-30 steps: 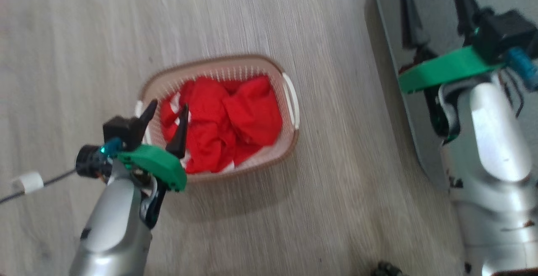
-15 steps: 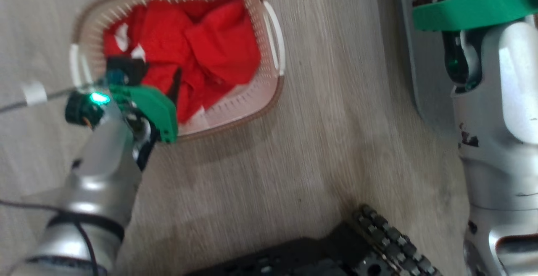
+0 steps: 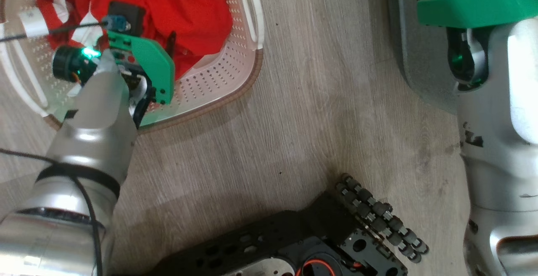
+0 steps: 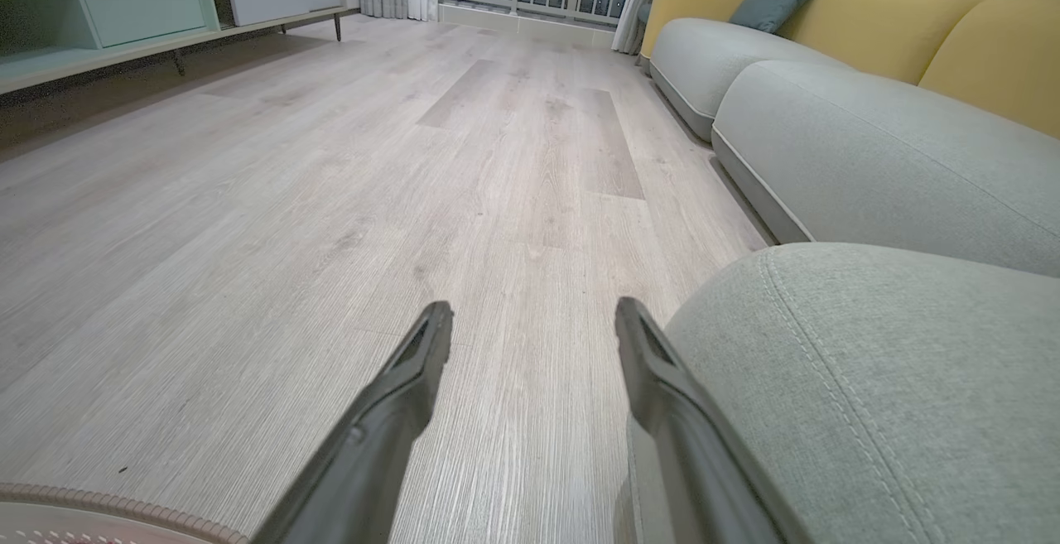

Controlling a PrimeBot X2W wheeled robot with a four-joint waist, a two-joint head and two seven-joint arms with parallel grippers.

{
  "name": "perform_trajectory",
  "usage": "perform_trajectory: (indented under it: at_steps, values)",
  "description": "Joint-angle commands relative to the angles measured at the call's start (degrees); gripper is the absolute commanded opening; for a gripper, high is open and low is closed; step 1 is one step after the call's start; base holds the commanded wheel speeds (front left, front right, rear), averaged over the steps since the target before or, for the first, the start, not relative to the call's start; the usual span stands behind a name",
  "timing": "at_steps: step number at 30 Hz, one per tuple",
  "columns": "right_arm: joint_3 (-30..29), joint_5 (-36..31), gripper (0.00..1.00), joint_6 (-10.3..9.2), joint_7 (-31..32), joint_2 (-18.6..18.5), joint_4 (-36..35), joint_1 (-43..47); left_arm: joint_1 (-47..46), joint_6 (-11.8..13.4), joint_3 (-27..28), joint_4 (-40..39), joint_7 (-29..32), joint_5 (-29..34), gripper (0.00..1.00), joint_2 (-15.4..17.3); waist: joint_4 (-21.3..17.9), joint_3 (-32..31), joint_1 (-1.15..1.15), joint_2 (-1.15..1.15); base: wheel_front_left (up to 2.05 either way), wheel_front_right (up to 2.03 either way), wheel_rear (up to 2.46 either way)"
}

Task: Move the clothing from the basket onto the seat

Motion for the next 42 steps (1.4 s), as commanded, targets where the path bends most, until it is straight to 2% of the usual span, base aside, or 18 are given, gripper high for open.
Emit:
perform_trajectory:
  at_steps: [1,9,17,27,31,35,36,37,42]
  values:
    - [0.19,0.48,1.00,-0.01,-0.35,0.70,-2.40,2.74,-0.36,0.67,0.16,0.29,-0.09,0.73,1.00,0.66,-0.37,0.54,-0.01,0.00,0.00,0.00,0.00]
    - [-1.24,1.40,1.00,-0.01,-0.35,0.70,-4.24,5.34,-3.19,0.96,-0.73,2.76,-0.64,0.49,1.00,0.22,-0.96,1.96,-0.01,0.00,0.00,0.00,0.00]
    - [-0.44,0.18,1.00,-0.01,-0.35,0.70,-5.96,7.54,-6.92,-0.07,-0.86,2.78,-5.53,-0.81,1.00,0.08,1.09,3.13,-0.01,0.00,0.00,0.00,0.00]
    - [0.15,-1.17,1.00,-0.01,-0.35,0.70,-7.01,8.96,-5.75,-1.20,-4.78,2.78,-7.24,-2.52,1.00,-0.38,2.81,3.77,-0.01,0.00,0.00,0.00,0.00]
    - [-0.01,-1.68,1.00,-0.01,-0.35,0.70,-7.05,9.11,-4.06,-1.23,-8.92,1.95,-6.72,-4.65,1.00,-0.81,3.33,3.68,-0.01,0.00,0.00,0.00,0.00]
    - [-0.49,-2.37,1.00,-0.01,-0.35,0.70,-7.28,9.04,-4.07,-1.24,-11.94,3.10,-6.54,-3.95,0.99,1.49,3.79,3.52,-0.01,0.00,0.00,0.00,0.00]
    - [-0.60,-2.41,1.00,-0.01,-0.35,0.70,-7.28,8.90,-4.24,-1.24,-12.14,3.30,-6.61,-3.85,0.70,1.87,3.88,3.53,-0.01,0.00,0.00,0.00,0.00]
    - [-0.65,-2.46,1.00,-0.01,-0.35,0.70,-7.22,8.73,-4.38,-1.24,-12.58,3.49,-6.63,-3.52,0.00,2.22,3.95,3.53,-0.01,0.00,0.00,0.00,0.00]
    - [-0.04,-2.53,1.00,-0.01,-0.35,0.70,-6.71,7.15,-4.94,-1.24,-13.20,4.03,-6.89,-4.00,0.00,3.01,4.45,3.02,-0.01,0.00,0.00,0.00,0.00]
